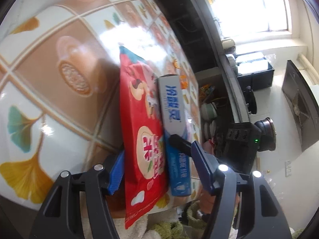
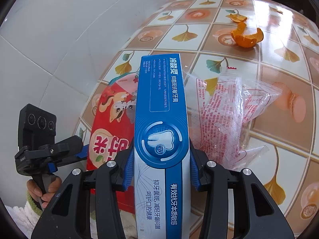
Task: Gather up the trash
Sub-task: 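Lift the red snack bag with the left tool while the right tool holds the box, then carry the snack bag and toothpaste box toward the blue wastebasket with both tools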
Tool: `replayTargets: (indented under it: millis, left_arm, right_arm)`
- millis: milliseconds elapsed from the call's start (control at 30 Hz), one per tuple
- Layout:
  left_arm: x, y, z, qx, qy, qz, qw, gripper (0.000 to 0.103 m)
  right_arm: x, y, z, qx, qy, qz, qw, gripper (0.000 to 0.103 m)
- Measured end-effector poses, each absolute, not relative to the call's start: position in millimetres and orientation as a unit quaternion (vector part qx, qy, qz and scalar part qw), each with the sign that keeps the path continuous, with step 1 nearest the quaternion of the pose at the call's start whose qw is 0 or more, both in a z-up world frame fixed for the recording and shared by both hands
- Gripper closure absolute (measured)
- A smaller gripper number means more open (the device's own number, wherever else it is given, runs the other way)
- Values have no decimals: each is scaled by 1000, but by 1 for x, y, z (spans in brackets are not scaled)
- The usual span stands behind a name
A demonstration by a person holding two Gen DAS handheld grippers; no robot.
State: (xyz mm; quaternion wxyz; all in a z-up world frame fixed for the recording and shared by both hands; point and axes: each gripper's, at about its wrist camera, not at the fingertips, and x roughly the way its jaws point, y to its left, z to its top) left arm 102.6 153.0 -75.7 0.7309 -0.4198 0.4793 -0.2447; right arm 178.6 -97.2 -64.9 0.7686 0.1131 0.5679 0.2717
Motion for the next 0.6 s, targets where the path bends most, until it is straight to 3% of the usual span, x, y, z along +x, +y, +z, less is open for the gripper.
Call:
replayTargets:
  millis: [133, 267, 367, 600]
  left_arm:
    - [109, 144, -74, -396, 487, -241, 740, 48]
    - [112, 125, -69, -289, 517, -188, 783, 77]
    - [109, 119, -64, -269, 512, -191, 793, 85]
    - [97, 124, -43, -261, 484, -199, 811, 93]
  right_arm:
    - [178, -99, -65, 118, 566, 273, 769, 60]
    - [177, -102, -64, 121, 565, 273, 769, 60]
    - [176, -105, -62, 131, 564, 276, 767, 60]
    - [172, -117, -42, 150, 542, 284, 777, 60]
